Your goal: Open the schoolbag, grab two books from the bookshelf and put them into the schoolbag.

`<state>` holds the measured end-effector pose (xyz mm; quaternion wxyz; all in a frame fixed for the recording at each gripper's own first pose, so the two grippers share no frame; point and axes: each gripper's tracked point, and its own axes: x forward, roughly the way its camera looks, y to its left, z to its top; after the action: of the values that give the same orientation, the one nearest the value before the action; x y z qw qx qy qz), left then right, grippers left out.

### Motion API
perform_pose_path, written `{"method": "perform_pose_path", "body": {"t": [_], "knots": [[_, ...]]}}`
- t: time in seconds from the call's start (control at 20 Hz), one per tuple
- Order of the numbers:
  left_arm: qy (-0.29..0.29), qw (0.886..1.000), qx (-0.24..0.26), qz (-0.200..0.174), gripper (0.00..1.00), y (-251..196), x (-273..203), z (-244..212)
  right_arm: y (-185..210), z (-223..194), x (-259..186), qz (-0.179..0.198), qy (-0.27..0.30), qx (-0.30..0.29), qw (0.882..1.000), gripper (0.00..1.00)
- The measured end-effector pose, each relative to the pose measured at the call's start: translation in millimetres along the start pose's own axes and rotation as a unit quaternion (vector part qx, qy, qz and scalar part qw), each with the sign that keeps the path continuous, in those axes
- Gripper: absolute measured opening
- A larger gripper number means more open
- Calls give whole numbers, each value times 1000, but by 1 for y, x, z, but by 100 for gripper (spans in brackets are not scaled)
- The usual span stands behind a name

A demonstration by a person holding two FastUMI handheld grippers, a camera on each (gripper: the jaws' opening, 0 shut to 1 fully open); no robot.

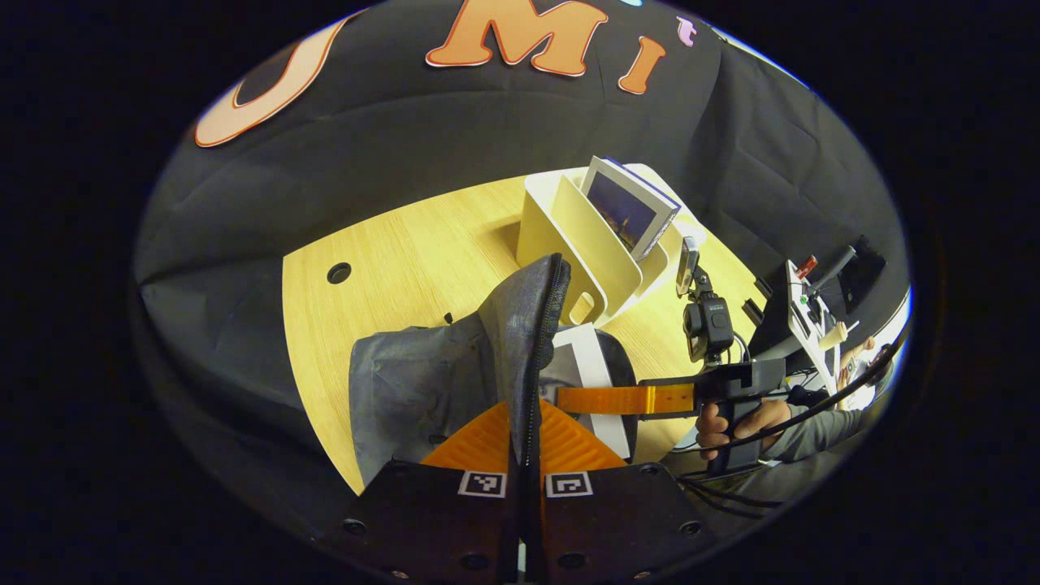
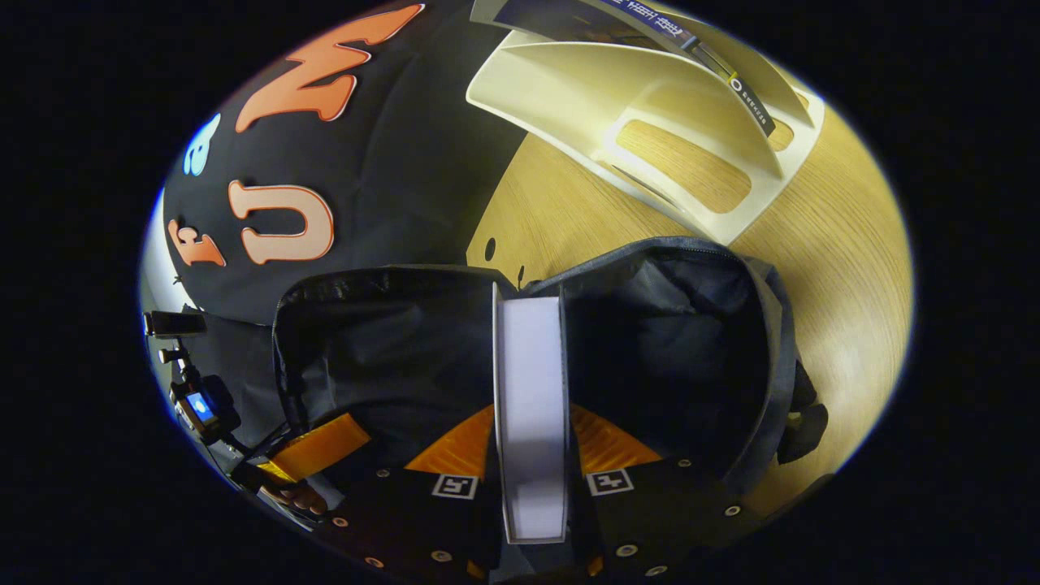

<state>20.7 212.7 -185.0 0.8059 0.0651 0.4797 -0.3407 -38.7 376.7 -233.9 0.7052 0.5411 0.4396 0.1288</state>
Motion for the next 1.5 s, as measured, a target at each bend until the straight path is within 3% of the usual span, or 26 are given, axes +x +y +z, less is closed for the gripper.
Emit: {"method": "perform_pose_path", "body": {"t": [0.05,0.15,0.2,0.25,0.3,0.4,0.65,0.9,1.25,1.5], "knots": [[2,1000,-7,1,4,-1,0,-2,-7,-2,-3,-23,5,-8,1000,25],[2,1000,-20,1,4,-3,3,-1,-19,-10,-11,-52,42,-27,997,66],[2,1000,-26,4,4,-3,4,-2,-26,-14,-18,-68,63,-36,995,48],[3,1000,-29,12,4,-3,6,-2,-30,-12,-24,-81,74,-48,993,55],[2,999,-34,22,4,-1,7,-3,-36,-11,-32,-94,84,-62,990,80],[-1,999,-46,28,4,-7,10,-4,-38,-5,-47,-102,95,-80,987,87],[1,997,-69,47,4,-12,20,-11,-41,23,-89,-131,99,-145,976,96],[3,994,-94,54,4,-18,29,-16,-26,64,-137,-142,102,-191,966,97],[6,990,-126,56,4,-26,44,-19,-14,143,-184,-205,86,-267,938,98],[5,987,-148,59,4,-29,49,-23,2,196,-190,-237,87,-313,915,98]]}}
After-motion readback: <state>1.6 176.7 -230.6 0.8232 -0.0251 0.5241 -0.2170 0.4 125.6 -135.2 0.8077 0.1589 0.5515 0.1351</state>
